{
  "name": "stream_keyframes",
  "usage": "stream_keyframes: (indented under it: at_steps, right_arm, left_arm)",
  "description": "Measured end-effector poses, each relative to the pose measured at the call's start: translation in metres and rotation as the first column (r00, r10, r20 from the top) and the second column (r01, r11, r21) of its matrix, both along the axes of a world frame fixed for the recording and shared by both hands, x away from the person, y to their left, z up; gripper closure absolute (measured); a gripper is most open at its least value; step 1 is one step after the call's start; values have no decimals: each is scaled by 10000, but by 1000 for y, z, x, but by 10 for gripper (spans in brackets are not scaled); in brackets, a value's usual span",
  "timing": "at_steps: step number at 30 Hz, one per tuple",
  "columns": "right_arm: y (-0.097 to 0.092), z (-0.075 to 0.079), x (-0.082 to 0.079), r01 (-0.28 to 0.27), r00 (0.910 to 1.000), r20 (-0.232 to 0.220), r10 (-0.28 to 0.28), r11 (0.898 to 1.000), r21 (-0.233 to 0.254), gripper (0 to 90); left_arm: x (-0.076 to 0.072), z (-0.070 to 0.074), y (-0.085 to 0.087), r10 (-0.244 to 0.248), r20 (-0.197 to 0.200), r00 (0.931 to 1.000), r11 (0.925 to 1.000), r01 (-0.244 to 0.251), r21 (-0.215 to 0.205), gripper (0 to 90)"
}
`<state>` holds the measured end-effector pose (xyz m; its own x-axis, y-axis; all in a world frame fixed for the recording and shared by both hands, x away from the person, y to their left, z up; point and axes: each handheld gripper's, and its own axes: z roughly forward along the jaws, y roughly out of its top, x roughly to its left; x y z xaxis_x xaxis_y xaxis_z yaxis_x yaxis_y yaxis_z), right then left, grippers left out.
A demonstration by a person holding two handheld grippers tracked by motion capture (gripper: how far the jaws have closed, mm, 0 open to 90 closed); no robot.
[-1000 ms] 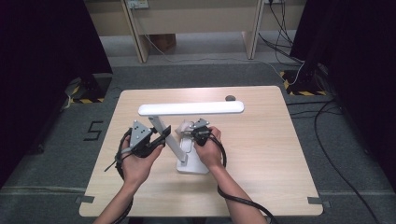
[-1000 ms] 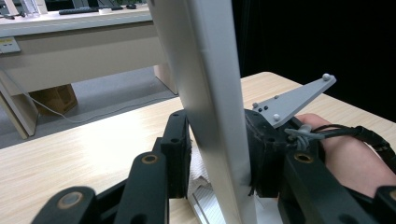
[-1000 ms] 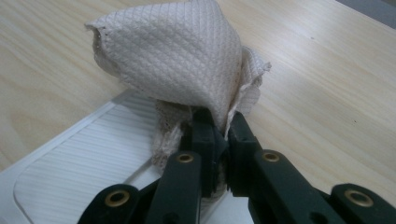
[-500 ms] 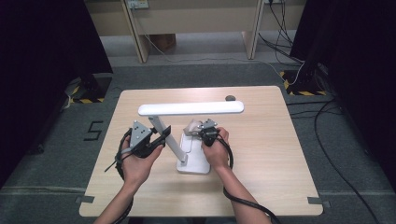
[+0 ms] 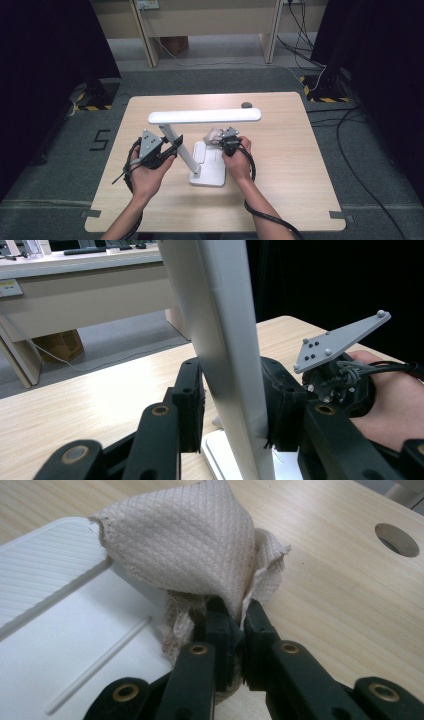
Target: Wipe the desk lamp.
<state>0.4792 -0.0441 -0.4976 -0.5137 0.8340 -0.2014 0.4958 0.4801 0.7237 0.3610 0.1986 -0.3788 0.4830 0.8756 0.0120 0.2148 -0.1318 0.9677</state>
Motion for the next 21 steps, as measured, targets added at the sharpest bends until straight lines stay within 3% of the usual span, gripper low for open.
stream_keyframes:
  at_steps: [12,21]
  right_arm:
    - [-32,1,0,811,9967,-105,-808,9965,224,849]
    - [-75,7,-2,2012,9795,-63,-2011,9784,474,844]
  left_arm:
    - [-1,-1,0,-4,20,10000,10000,4,40,636]
    - [-2,-3,0,-22,-28,10000,10000,22,90,631]
